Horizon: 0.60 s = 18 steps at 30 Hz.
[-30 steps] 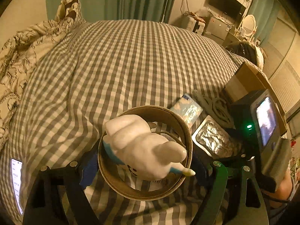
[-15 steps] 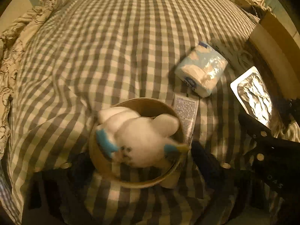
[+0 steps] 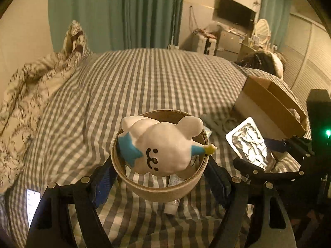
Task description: Organize objects
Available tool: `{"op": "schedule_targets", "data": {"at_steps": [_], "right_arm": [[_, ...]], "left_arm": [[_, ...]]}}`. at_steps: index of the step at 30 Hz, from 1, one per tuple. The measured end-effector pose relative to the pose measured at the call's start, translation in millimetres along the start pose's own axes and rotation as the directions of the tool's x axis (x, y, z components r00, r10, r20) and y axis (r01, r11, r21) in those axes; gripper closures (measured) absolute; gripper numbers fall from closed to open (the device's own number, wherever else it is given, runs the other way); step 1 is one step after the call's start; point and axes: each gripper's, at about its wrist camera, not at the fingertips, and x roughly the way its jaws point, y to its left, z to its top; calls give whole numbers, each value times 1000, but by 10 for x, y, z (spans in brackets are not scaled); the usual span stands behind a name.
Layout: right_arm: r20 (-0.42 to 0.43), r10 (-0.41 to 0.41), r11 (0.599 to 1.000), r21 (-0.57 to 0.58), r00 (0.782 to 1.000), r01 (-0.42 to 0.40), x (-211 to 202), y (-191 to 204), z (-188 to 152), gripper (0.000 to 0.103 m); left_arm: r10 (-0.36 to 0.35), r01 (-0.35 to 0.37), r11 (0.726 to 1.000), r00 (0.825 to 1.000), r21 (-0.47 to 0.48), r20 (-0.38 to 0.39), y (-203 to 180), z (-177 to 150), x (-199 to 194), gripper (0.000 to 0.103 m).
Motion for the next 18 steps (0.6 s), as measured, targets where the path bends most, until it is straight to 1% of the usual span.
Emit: {"op": "schedule_targets", "data": {"at_steps": [3, 4, 6, 7, 8, 10, 11, 12, 13, 14, 16, 18], "right_arm": [[9, 2, 1000, 13, 1000, -3, -23, 0, -19, 32], [20, 3, 1000, 21, 1000, -4, -52, -12, -17, 32], [48, 20, 999, 33, 999, -22, -123, -33, -10, 32], [65, 36, 998, 39, 997, -39, -173, -49, -9, 32], [80, 54, 997, 45, 995, -57, -214, -67, -7, 32], [88, 78, 995, 53, 993, -83, -247, -84, -6, 30], [86, 80, 995, 55, 993, -85, -242, -85, -5, 30], [78, 77, 995, 56, 994, -81, -223, -81, 0, 29], [68, 73, 995, 56, 995, -77, -198, -81, 0, 28], [56, 70, 996, 55, 996, -73, -168, -74, 1, 27], [37, 67, 996, 54, 997, -69, -115, -57, 6, 24], [25, 62, 997, 52, 998, -63, -79, -59, 7, 23]], "left_arm": [[-14, 14, 1000, 1000, 8, -4, -9, -74, -35, 22], [-23, 23, 1000, 1000, 7, -12, 55, -58, 45, 22], [-74, 74, 997, 995, 5, -65, 65, -66, 143, 22], [-100, 101, 995, 990, 5, -99, 45, -83, 181, 22], [-129, 132, 991, 980, 6, -149, 39, -84, 264, 21], [-152, 158, 987, 955, 5, -257, 23, -100, 448, 20], [-142, 151, 988, 939, 5, -313, 16, -111, 550, 20], [-120, 130, 991, 931, 6, -344, 15, -125, 617, 20], [-101, 110, 994, 928, 6, -358, 26, -134, 662, 20], [-91, 97, 995, 927, -1, -364, 43, -134, 685, 20], [-98, 97, 995, 926, -21, -365, 74, -117, 690, 18], [-97, 89, 995, 933, -38, -346, 108, -81, 655, 11]]}}
